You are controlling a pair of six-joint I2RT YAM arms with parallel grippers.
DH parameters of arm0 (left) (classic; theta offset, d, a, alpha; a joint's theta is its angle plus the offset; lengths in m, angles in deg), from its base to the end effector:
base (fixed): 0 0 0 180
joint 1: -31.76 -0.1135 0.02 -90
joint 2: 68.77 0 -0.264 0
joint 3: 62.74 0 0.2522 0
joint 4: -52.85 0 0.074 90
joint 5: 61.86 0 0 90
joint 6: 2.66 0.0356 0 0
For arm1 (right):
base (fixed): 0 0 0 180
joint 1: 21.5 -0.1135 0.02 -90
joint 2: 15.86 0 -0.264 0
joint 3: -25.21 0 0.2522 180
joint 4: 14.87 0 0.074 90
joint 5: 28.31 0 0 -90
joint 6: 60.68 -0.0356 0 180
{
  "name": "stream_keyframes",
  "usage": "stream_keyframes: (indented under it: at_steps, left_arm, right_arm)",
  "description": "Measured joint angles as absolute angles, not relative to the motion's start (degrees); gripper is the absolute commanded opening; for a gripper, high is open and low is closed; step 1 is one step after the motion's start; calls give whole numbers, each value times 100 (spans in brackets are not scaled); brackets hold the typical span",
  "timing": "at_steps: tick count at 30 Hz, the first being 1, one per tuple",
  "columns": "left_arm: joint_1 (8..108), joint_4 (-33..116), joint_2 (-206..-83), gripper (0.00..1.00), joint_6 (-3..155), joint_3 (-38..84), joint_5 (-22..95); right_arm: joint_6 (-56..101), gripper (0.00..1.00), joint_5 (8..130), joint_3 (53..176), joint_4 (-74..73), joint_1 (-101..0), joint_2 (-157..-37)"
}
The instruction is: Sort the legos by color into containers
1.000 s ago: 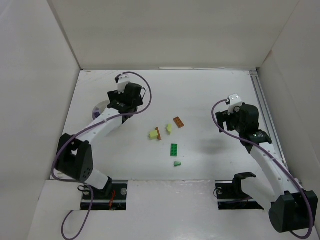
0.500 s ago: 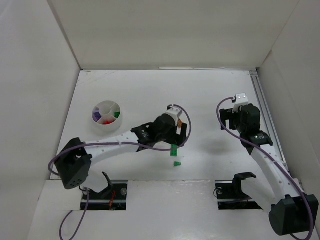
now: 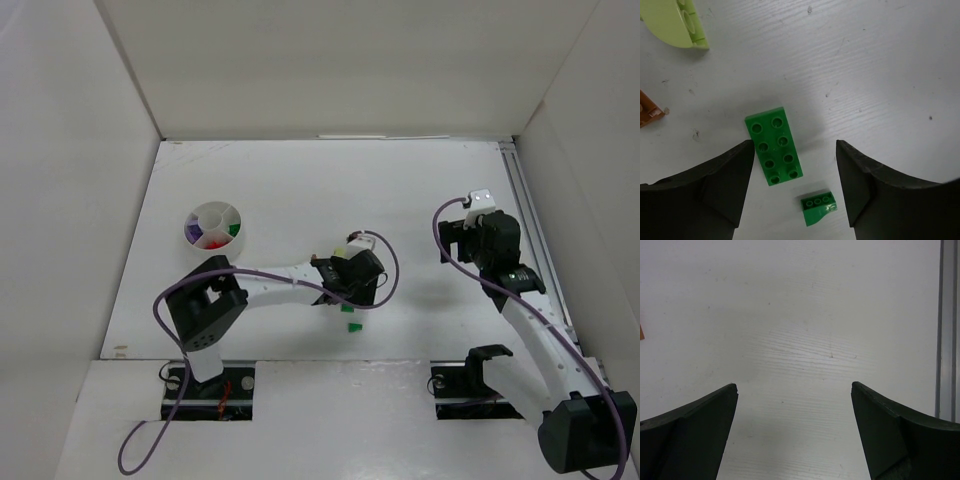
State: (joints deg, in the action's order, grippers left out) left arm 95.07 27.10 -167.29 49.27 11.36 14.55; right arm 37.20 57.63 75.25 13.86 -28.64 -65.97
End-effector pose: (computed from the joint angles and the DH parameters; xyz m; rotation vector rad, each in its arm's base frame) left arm 0.1684 -0.3164 0.1869 0.4370 2.4413 -0.5075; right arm 0.1976 0.0222 0.2630 -0.2278 2.0605 -0.0814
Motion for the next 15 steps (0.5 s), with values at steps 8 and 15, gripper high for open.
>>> stream_keyframes:
  at_steps: [8, 15]
  left_arm:
    - [9507, 2382, -17160, 50, 4687, 1387, 1038]
    - [9507, 2218, -17234, 18, 4571, 1479, 887]
  right_arm:
    - [3720, 100, 5765, 7514, 1386, -2864, -6544]
    - [3720, 100, 5767, 7512, 1386, -2864, -6531]
